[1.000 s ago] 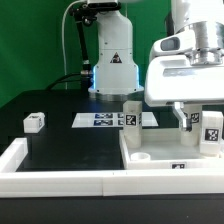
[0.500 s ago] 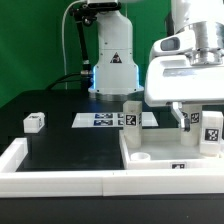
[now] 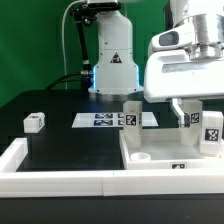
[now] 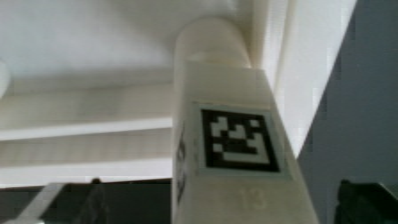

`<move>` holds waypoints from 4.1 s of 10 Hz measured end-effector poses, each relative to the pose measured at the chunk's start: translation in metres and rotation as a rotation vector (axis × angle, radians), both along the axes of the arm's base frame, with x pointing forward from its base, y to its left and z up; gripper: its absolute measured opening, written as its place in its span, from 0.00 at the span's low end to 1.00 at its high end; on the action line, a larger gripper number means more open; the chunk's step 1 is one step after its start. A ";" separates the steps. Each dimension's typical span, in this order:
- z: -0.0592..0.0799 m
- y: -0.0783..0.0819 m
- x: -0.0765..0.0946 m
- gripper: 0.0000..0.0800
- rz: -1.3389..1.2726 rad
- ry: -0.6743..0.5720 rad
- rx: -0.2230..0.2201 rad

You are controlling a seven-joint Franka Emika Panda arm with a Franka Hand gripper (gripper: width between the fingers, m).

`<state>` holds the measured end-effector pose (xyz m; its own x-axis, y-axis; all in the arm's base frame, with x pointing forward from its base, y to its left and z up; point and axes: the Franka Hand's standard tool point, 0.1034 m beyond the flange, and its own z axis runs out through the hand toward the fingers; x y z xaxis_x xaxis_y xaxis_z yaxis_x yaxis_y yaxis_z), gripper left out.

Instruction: Assemble square table

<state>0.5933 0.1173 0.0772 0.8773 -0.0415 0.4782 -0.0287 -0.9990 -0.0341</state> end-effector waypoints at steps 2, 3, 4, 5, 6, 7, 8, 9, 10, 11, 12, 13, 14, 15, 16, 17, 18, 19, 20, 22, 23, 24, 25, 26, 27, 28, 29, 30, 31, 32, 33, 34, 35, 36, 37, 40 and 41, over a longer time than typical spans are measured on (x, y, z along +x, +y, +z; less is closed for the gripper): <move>-0.006 0.007 -0.003 0.81 -0.016 0.162 0.063; -0.006 0.005 -0.003 0.81 -0.020 0.267 0.089; -0.006 0.004 -0.003 0.81 -0.016 0.359 0.097; -0.005 0.001 -0.003 0.81 -0.009 0.444 0.095; -0.004 -0.003 -0.001 0.81 0.005 0.504 0.085; -0.002 -0.007 0.003 0.81 0.005 0.526 0.081; -0.001 -0.009 0.005 0.81 -0.006 0.519 0.078; 0.000 -0.008 0.006 0.81 -0.027 0.521 0.075; 0.002 -0.005 0.008 0.81 -0.049 0.520 0.076; 0.002 -0.003 0.008 0.65 -0.055 0.520 0.075; 0.002 -0.004 0.008 0.48 -0.056 0.520 0.076; 0.002 -0.004 0.008 0.36 -0.057 0.516 0.075; 0.002 -0.004 0.008 0.36 -0.057 0.513 0.075; 0.002 -0.004 0.008 0.36 -0.068 0.514 0.078; 0.002 -0.004 0.008 0.36 -0.089 0.514 0.084; 0.002 -0.005 0.009 0.36 -0.089 0.514 0.084; 0.002 -0.005 0.009 0.36 -0.117 0.515 0.091; 0.002 -0.005 0.009 0.36 -0.188 0.518 0.109; 0.001 -0.005 0.009 0.36 -0.274 0.520 0.130; 0.001 -0.006 0.008 0.36 -0.500 0.486 0.202; 0.000 -0.003 0.006 0.36 -0.622 0.477 0.235; 0.000 -0.001 0.006 0.36 -0.719 0.474 0.261; 0.001 0.001 0.007 0.36 -0.868 0.465 0.302; 0.001 0.001 0.007 0.36 -0.973 0.461 0.330; 0.000 0.000 0.007 0.37 -1.073 0.458 0.355; 0.000 0.000 0.007 0.37 -1.111 0.466 0.360; 0.000 0.000 0.008 0.46 -1.138 0.464 0.368; 0.000 0.000 0.007 0.46 -1.139 0.464 0.367; -0.001 -0.001 0.007 0.65 -1.107 0.465 0.357; -0.001 -0.002 0.007 0.65 -1.034 0.470 0.337; -0.001 -0.002 0.007 0.78 -1.010 0.471 0.331; -0.002 0.000 0.006 0.81 -0.966 0.474 0.319; -0.003 0.002 0.006 0.81 -0.838 0.472 0.287; -0.003 0.005 0.005 0.81 -0.713 0.472 0.255; -0.003 0.007 0.004 0.81 -0.575 0.474 0.220; -0.003 0.008 0.005 0.81 -0.340 0.471 0.138; -0.004 0.009 0.005 0.81 -0.277 0.468 0.115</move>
Offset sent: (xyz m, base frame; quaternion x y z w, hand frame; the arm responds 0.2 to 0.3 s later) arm 0.0092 -0.0119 0.0020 -0.0131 -0.2082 0.0067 0.9780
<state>0.5981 0.1264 0.0737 0.9437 -0.3302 0.0185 -0.3284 -0.9424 -0.0633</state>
